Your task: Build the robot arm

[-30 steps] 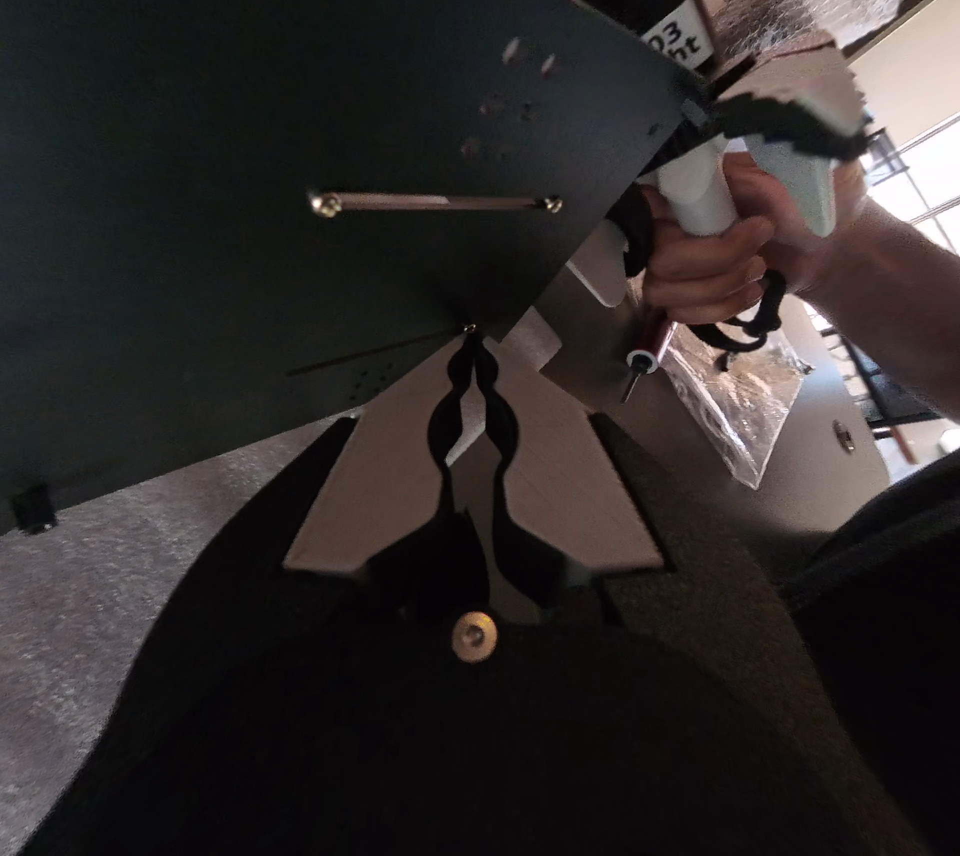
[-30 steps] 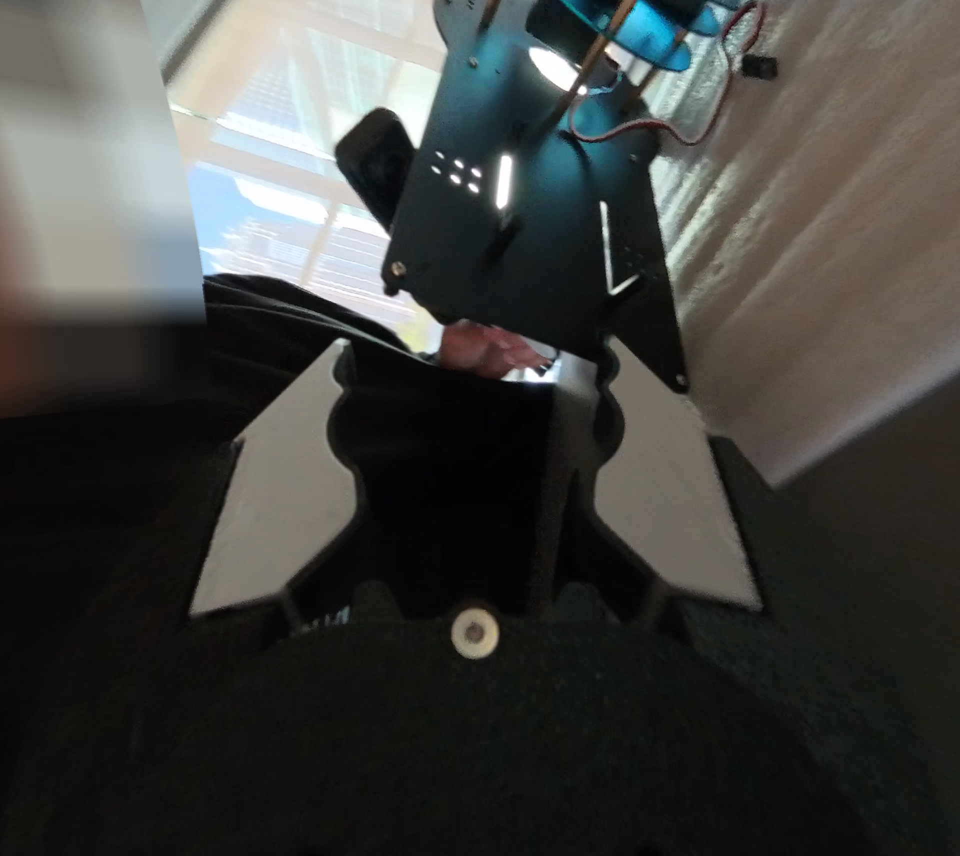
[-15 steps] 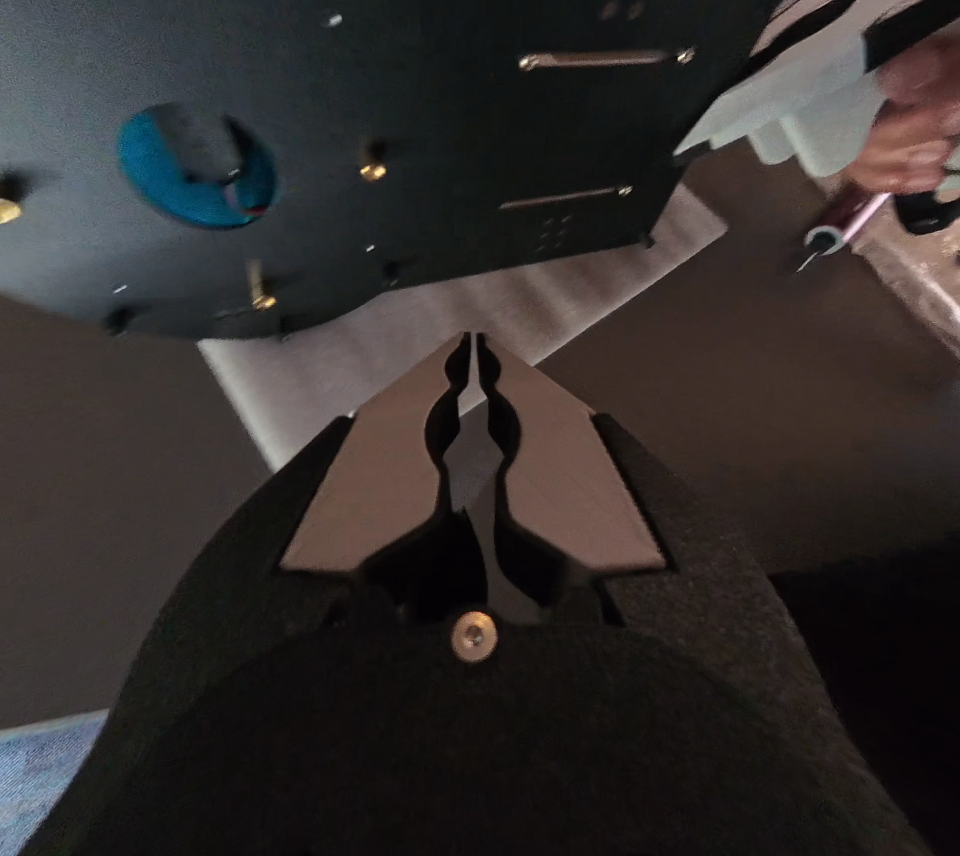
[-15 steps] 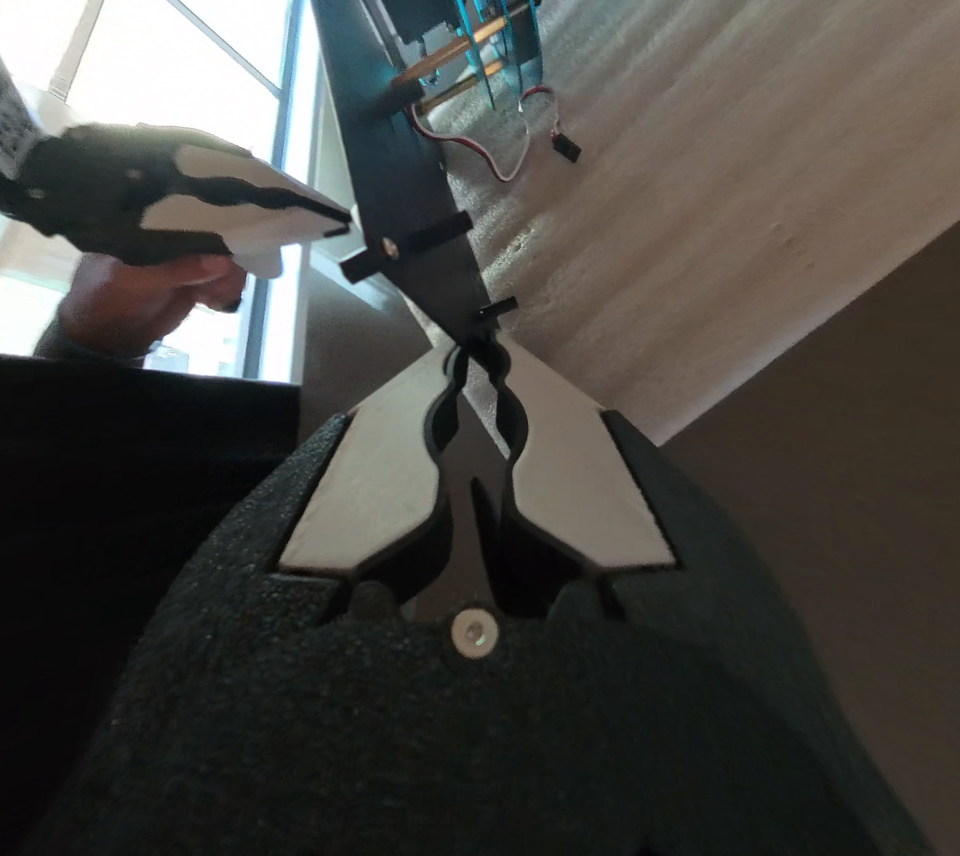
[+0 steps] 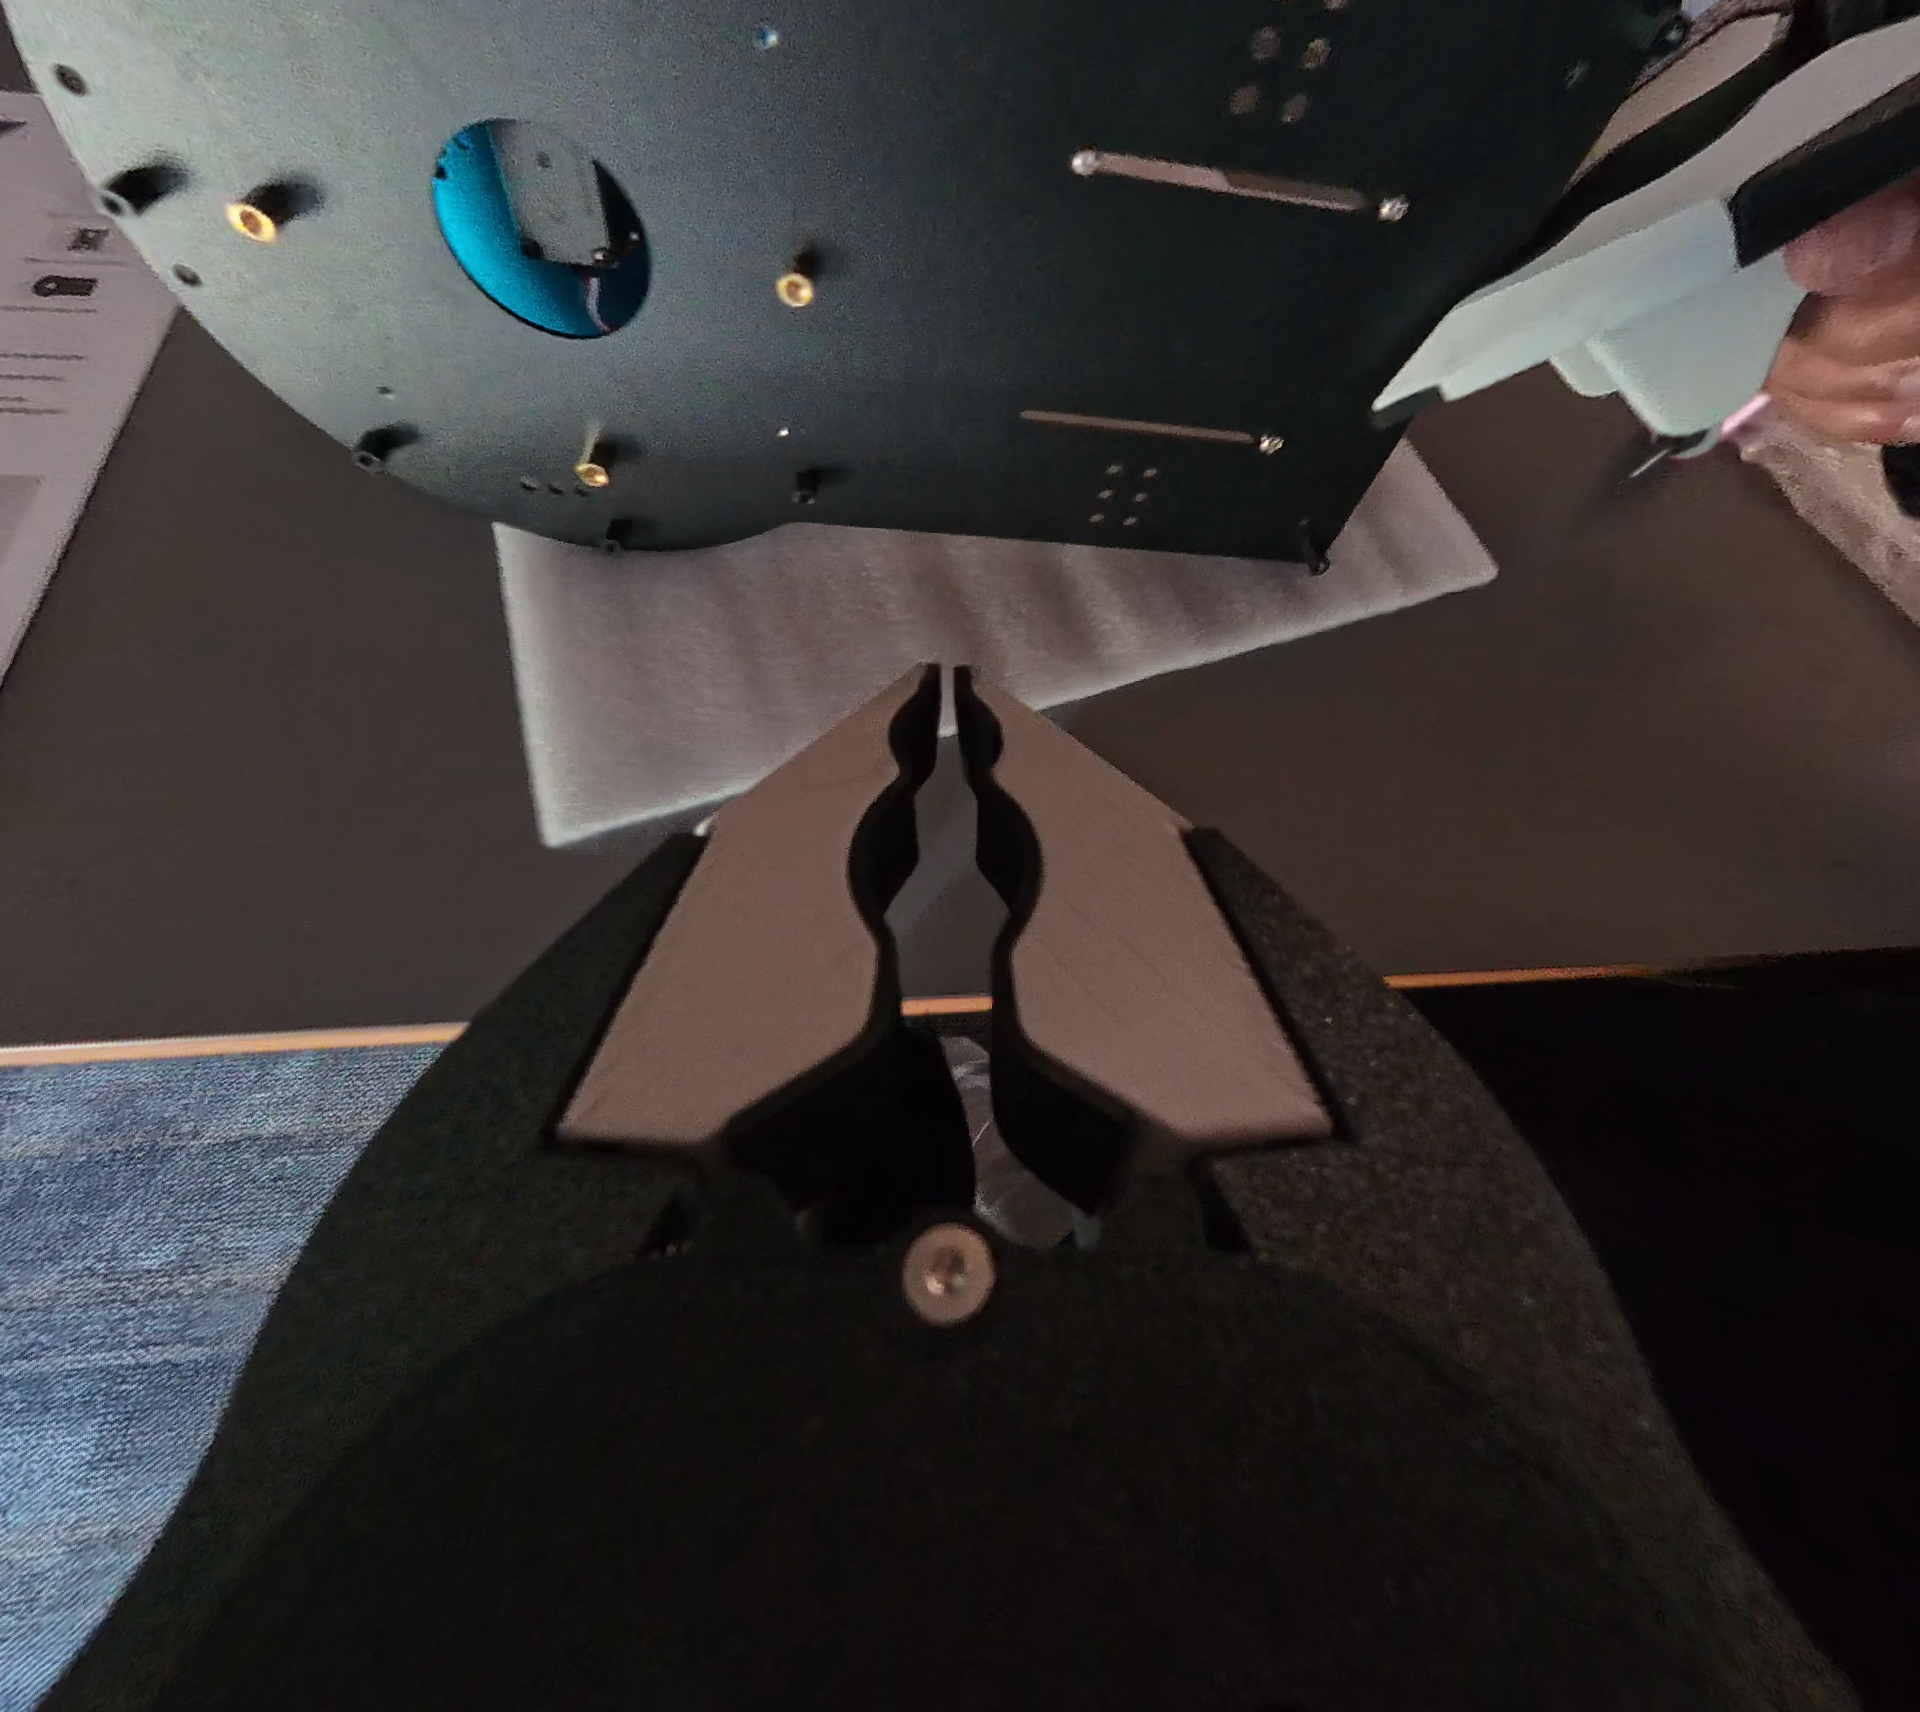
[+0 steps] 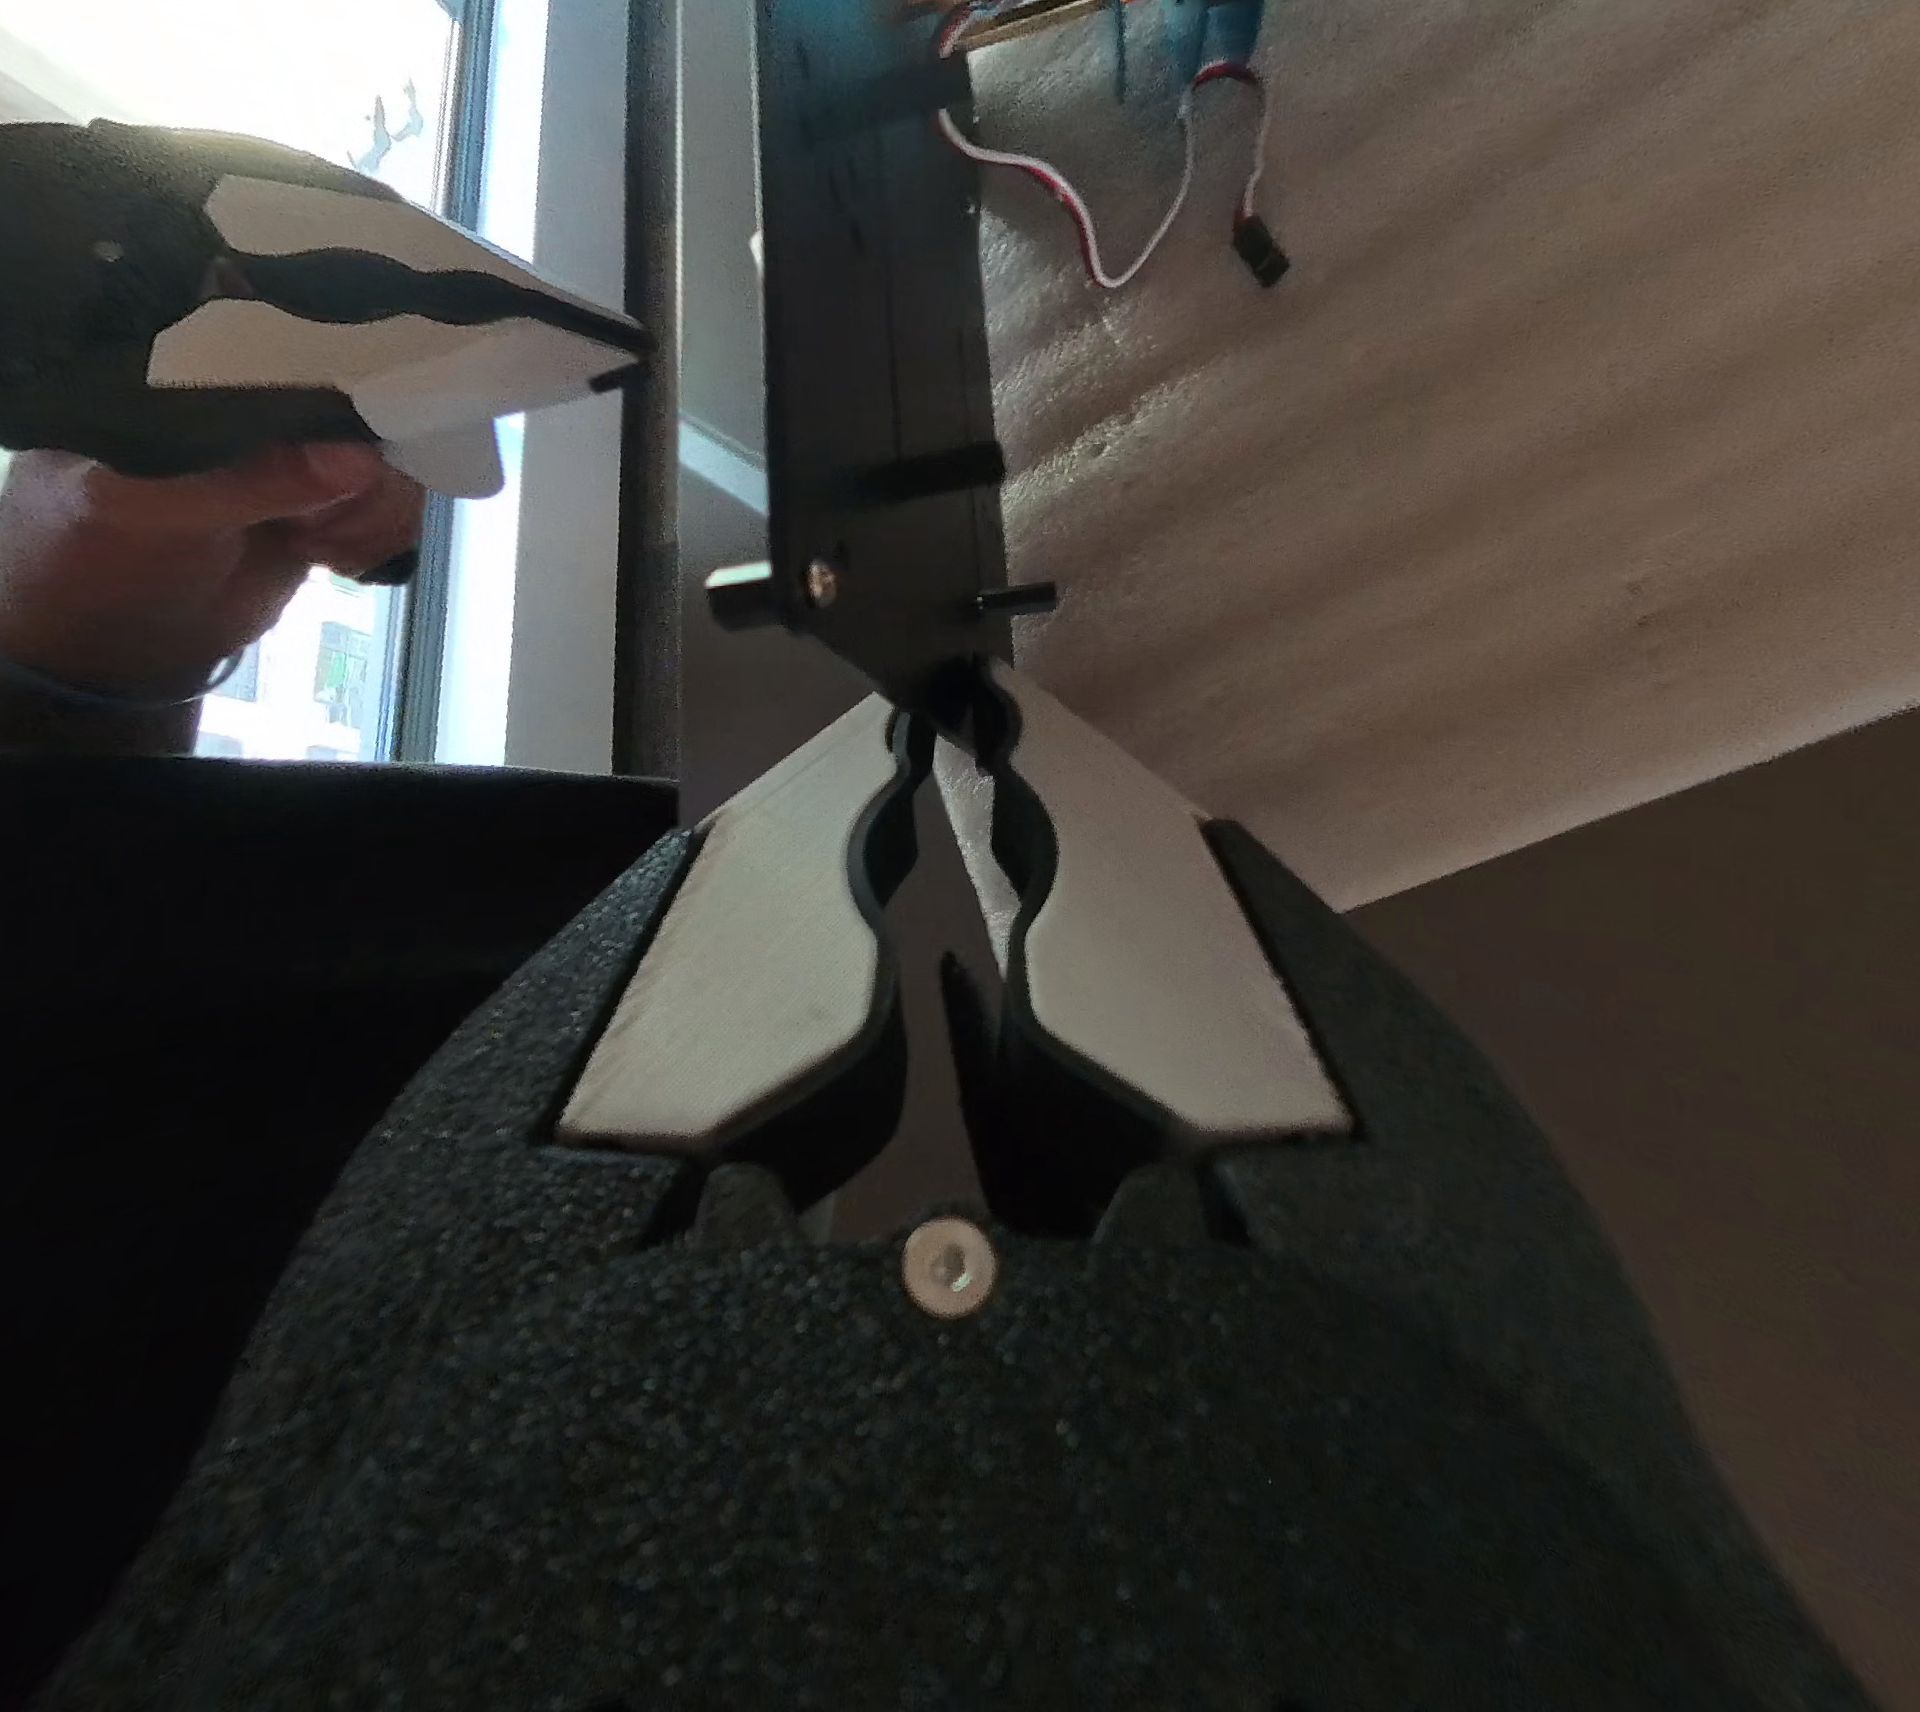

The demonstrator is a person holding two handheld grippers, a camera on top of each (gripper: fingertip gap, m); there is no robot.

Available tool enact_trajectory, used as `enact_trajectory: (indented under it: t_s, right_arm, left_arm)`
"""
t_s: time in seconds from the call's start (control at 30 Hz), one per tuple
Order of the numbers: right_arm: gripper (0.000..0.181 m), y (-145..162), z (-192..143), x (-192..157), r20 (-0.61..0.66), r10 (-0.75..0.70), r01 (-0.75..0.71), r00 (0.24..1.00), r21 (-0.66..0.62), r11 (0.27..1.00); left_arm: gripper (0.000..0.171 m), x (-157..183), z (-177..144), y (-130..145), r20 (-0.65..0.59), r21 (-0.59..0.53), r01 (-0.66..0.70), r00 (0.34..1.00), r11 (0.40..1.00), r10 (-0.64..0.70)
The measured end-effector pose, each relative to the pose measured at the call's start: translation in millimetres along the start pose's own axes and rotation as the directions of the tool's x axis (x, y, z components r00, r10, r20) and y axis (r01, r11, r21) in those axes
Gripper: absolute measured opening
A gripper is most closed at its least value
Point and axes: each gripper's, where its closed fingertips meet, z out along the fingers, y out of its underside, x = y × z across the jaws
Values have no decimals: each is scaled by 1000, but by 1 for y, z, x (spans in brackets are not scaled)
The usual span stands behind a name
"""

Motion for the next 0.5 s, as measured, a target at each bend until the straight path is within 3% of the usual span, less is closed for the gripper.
enact_trajectory:
  t_s: [0.23,0.5]
  right_arm:
    - [9,-2,33,-44,16,-61,61,998,-4,998]
    - [12,-13,70,-77,28,-167,167,986,15,986]
  left_arm:
    - [3,10,-3,6,-74,67,34,997,997,-29]
    - [5,-11,-11,11,-11,129,58,998,990,-57]
